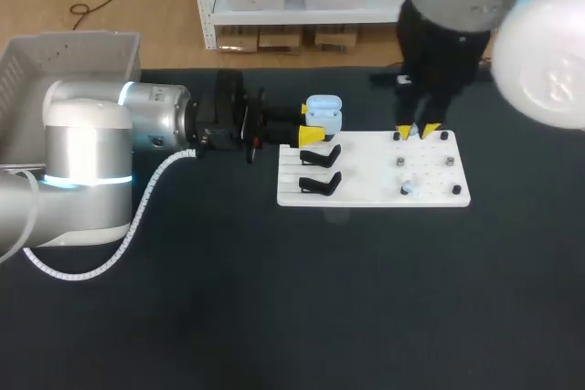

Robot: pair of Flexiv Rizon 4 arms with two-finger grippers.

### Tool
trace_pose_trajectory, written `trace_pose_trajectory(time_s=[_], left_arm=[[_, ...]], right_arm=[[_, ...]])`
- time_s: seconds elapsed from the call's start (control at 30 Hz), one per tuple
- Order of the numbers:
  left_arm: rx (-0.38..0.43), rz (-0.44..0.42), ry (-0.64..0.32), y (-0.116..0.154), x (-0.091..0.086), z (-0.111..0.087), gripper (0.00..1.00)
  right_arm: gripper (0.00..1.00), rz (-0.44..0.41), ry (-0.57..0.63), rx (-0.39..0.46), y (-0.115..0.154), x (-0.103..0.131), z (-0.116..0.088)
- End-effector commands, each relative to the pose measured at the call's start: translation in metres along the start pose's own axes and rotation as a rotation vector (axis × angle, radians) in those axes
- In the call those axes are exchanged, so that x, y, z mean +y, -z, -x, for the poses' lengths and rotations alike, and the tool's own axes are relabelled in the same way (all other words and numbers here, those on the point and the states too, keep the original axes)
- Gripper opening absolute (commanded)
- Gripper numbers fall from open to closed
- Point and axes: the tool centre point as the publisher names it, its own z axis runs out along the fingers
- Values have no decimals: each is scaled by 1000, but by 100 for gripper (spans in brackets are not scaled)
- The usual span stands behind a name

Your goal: Pick up each earbud case from the left stands, insert the matching earbuds, close the lid, and place the case in the box.

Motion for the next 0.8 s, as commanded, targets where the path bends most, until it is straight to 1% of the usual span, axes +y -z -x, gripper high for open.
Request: trace_pose_trajectory(time_s=[0.03, 0.47, 0.57, 0.6, 0.63, 0.67, 0.7, 0.73, 0.8], left_arm=[[-1, -1, -1, 0, 0, 0, 0], [-1, -1, -1, 0, 0, 0, 0], [-1, -1, -1, 0, 0, 0, 0], [-1, -1, -1, 0, 0, 0, 0], [-1, -1, -1, 0, 0, 0, 0], [-1, -1, -1, 0, 0, 0, 0], [-1, -1, -1, 0, 0, 0, 0], [-1, -1, -1, 0, 0, 0, 0], [-1, -1, -1, 0, 0, 0, 0]], right_arm=[[0, -45, 0, 42, 1, 11, 6], [0, -45, 0, 42, 1, 11, 6], [0, -57, -84, 19, 6, 26, 15], [0, -48, -129, 15, 7, 31, 18], [0, -74, -166, 24, 7, 34, 21], [0, -71, -194, 11, 8, 38, 25], [0, -53, -234, 18, 9, 42, 28], [0, -73, -263, 34, 9, 44, 30], [0, -76, -331, 49, 9, 49, 34]])
